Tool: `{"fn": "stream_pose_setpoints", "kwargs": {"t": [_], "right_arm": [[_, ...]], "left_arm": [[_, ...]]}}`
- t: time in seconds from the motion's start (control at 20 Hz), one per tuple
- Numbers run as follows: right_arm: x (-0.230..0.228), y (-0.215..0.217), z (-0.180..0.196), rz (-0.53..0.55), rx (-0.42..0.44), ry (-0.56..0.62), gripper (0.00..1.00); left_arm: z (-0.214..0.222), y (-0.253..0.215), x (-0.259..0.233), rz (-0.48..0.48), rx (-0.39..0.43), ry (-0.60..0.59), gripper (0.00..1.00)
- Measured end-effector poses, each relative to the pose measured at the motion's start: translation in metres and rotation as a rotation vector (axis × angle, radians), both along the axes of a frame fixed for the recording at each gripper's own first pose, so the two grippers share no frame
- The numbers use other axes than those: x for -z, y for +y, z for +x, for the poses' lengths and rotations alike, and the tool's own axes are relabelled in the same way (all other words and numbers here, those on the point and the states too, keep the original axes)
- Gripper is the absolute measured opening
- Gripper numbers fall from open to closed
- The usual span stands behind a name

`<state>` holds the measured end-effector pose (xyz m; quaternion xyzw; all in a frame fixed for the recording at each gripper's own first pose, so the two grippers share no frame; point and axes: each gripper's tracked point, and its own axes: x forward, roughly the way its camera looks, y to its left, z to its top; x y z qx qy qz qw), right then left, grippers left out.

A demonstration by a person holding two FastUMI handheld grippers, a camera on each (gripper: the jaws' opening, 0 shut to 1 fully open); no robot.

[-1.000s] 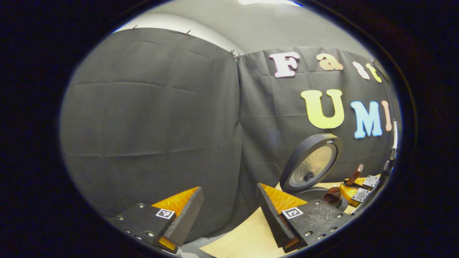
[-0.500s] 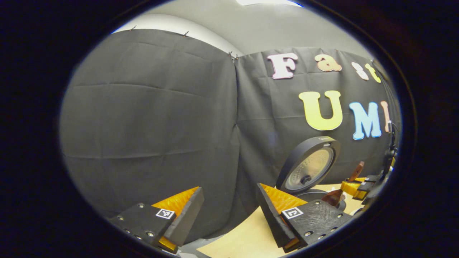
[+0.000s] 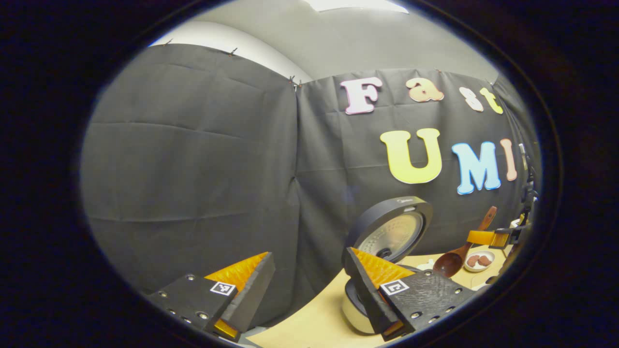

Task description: Close the left gripper, press the button to open the rice cooker; take a wooden spoon from the chopstick holder with the right hand, scoop a spoonful of rice and pour it into the rice cooker, then put the wooden spoon back into the chopstick holder.

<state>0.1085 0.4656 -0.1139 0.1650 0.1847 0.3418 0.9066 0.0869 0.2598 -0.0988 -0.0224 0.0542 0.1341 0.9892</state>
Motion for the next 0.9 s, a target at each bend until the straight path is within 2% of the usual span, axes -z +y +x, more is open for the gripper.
{"fn": "stream_pose_setpoints", "kwargs": {"t": [0.25,0.3,0.35,0.55,0.6,0.8,0.9], "right_arm": [[-0.007,-0.070,0.022,0.002,0.130,0.012,0.11],[-0.006,-0.083,0.024,-0.005,0.153,0.013,0.07],[-0.003,-0.097,0.025,-0.011,0.175,0.015,0.11],[0.000,-0.148,0.033,-0.012,0.261,0.032,0.07],[0.001,-0.160,0.035,-0.013,0.281,0.038,0.11],[0.004,-0.208,0.038,-0.018,0.362,0.052,0.11],[0.007,-0.231,0.039,-0.027,0.403,0.058,0.07]], "left_arm": [[0.012,-0.035,-0.006,-0.015,0.068,-0.016,0.91],[0.014,-0.041,-0.007,-0.024,0.081,-0.021,0.91],[0.018,-0.050,-0.010,-0.031,0.095,-0.025,0.91],[0.029,-0.084,-0.016,-0.031,0.150,-0.038,0.91],[0.030,-0.094,-0.018,-0.028,0.164,-0.042,0.91],[0.038,-0.125,-0.026,-0.033,0.214,-0.049,0.91],[0.041,-0.140,-0.031,-0.034,0.236,-0.057,0.92]]}}
